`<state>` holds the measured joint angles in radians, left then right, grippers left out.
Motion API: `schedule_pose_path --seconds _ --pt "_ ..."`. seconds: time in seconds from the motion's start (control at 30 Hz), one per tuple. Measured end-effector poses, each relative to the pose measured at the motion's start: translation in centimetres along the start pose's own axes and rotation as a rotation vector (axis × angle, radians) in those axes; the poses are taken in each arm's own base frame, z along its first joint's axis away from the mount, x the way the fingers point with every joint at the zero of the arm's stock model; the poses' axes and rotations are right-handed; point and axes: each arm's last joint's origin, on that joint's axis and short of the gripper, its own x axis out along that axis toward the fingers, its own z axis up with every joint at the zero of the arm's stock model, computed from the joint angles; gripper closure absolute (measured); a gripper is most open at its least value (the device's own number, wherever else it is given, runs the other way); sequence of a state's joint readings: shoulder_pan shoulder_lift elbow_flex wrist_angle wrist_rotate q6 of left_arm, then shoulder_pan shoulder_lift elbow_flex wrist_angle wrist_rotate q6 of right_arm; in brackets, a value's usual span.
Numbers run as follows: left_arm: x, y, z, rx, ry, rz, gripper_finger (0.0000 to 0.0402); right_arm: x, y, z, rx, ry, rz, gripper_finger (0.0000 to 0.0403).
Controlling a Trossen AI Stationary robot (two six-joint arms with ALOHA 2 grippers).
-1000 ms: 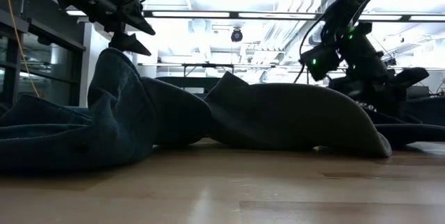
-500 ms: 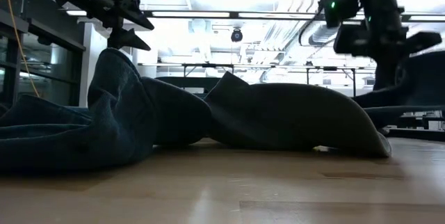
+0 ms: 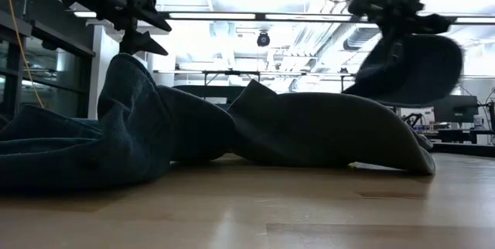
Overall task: Pick & Place hat
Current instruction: Put the top black cap into the blue bin
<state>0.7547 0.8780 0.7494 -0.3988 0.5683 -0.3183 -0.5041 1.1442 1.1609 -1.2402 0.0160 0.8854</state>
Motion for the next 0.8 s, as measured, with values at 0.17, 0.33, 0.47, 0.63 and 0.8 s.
schedule_pose_path --seconds 0.17,0.33,0.47,0.63,0.8 --pt "-0.5 -0.3 0.1 0.015 -0.028 -0.010 0.0170 -0.1 1.5 1.2 -0.012 -0.126 0.153 0.0400" --pt "-0.7 -0.4 0.1 0.027 -0.034 -0.008 0.0170 0.4 2.9 2.3 -0.014 -0.255 0.302 0.0400" --pt "-0.7 -0.4 0.2 0.031 -0.041 -0.009 0.0170 0.6 4.0 3.3 -0.006 -0.331 0.391 0.0400" --pt "-0.7 -0.4 0.2 0.037 -0.040 -0.009 0.0170 1.4 5.0 4.0 -0.015 -0.356 0.436 0.0400" --pt "-0.7 -0.4 0.2 0.055 -0.041 -0.006 0.0170 2.5 6.1 4.7 -0.033 -0.348 0.470 0.0400"
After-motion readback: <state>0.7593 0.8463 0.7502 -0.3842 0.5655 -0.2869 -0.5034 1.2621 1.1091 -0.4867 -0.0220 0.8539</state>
